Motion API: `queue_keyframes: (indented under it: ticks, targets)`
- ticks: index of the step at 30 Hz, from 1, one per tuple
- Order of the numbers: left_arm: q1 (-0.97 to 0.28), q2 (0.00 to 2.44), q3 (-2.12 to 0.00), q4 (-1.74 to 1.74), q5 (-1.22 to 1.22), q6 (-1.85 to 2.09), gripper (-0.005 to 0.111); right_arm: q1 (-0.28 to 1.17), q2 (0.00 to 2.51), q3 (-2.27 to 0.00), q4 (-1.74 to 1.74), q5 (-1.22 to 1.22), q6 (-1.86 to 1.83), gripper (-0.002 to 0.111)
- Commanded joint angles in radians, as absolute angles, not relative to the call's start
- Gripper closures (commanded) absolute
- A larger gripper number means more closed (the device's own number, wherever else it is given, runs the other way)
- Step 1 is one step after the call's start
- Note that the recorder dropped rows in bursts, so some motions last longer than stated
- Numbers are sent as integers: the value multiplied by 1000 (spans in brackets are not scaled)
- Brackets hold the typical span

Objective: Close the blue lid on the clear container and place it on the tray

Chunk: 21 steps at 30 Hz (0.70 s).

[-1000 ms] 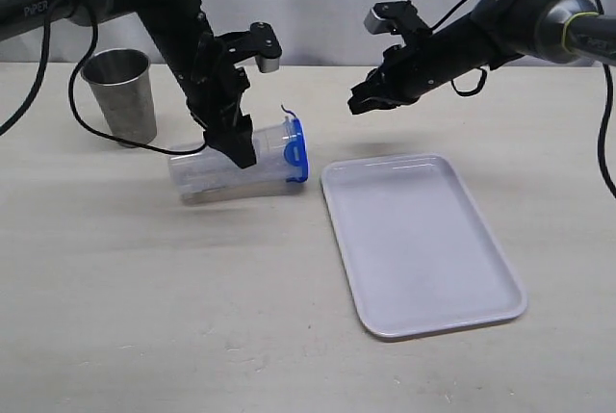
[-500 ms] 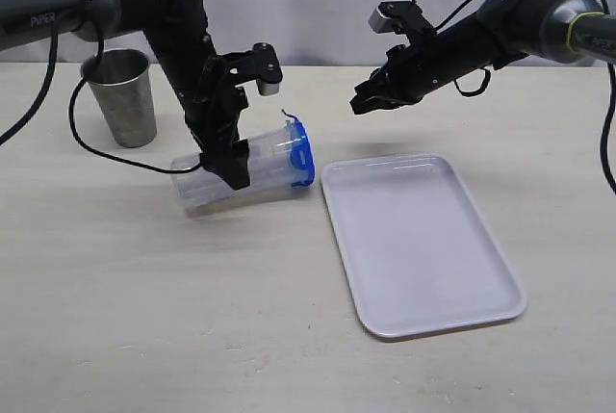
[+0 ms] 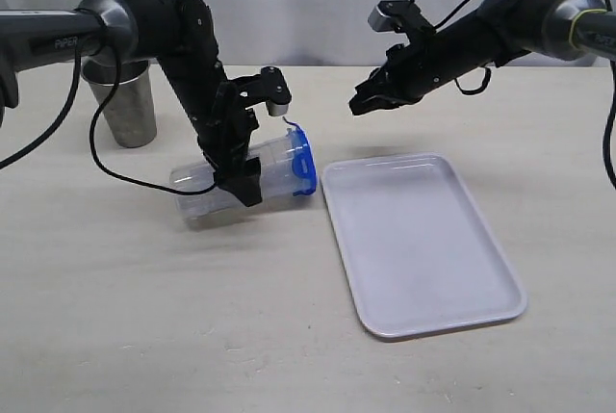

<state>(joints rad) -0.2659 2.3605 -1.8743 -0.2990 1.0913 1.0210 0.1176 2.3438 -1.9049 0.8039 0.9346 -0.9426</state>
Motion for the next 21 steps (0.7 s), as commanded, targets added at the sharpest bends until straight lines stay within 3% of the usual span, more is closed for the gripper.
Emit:
queue_keyframes:
  ticks: [1, 13, 21]
  targets:
    - [-269, 2311, -1868, -338, 1083, 1050, 107, 104, 2259, -1899, 798, 942, -957, 104]
    - [-263, 2156, -1868, -600, 1014, 1223, 107, 9, 1952, -1611, 1058, 835, -1181, 104]
    - [-252, 2156, -1868, -924, 1102, 1415, 107, -20, 1833, -1365, 1118, 810, -1183, 104]
